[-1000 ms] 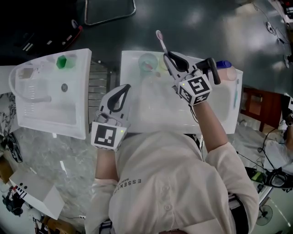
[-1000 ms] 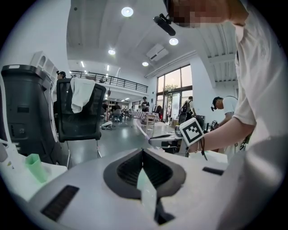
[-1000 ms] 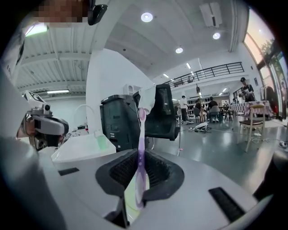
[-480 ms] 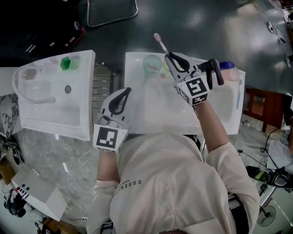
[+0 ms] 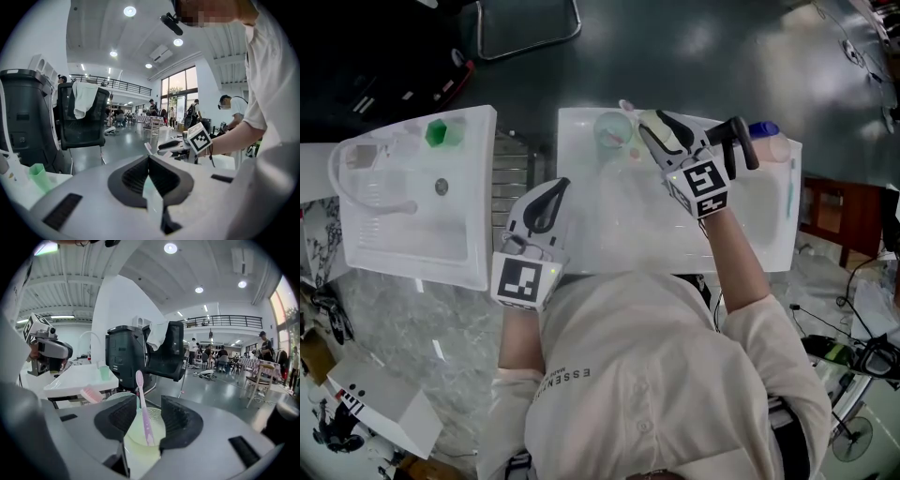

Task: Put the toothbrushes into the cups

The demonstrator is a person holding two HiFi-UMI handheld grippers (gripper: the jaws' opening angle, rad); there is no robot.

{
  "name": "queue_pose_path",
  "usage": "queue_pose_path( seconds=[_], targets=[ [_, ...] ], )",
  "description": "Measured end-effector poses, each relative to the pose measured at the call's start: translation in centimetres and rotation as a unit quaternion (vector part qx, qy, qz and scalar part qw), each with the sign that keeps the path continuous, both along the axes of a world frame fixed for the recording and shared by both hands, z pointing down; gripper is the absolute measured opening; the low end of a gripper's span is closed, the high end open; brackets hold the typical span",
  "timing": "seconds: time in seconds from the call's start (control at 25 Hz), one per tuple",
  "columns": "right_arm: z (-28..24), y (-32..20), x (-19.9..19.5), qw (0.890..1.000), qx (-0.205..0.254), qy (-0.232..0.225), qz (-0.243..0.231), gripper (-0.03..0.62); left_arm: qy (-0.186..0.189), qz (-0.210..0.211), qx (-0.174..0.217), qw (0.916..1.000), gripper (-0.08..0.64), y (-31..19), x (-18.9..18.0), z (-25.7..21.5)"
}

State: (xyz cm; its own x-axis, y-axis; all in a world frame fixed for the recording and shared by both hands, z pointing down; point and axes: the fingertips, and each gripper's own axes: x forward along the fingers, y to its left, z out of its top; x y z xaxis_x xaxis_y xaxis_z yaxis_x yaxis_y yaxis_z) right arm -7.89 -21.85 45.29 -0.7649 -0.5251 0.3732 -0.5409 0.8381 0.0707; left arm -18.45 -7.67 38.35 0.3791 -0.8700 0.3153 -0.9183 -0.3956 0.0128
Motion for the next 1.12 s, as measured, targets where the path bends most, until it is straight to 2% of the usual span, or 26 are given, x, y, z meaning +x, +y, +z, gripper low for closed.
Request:
queue_pose_path(
  seconds=[0.24, 0.48, 0.76, 1.12],
  targets=[
    [-1.8, 0.6, 1.7, 0.999, 0.009, -0.016, 0.036, 0.155, 0.015, 0.008, 0.001, 0.9999, 0.002, 0.0, 0.6, -0.9],
    [-5.2, 1.9, 5.6, 0.994, 0.008, -0.052, 0.091, 0.155, 0.02, 0.07, 0.029, 0.9969, 0.002, -1.0, 3.9, -2.1],
    [-9.0, 4.1, 12.8, 0.989, 0.039, -0.082, 0.12, 0.155, 0.016, 0.11, 0.055, 0.9923, 0.002, -2.5, 11.5, -3.4],
    [-8.8, 4.7, 26.0, 0.981, 0.027, -0.123, 0.148, 0.155, 0.006, 0.131, 0.051, 0.99, 0.002, -3.7, 23.1, -3.0]
  ],
)
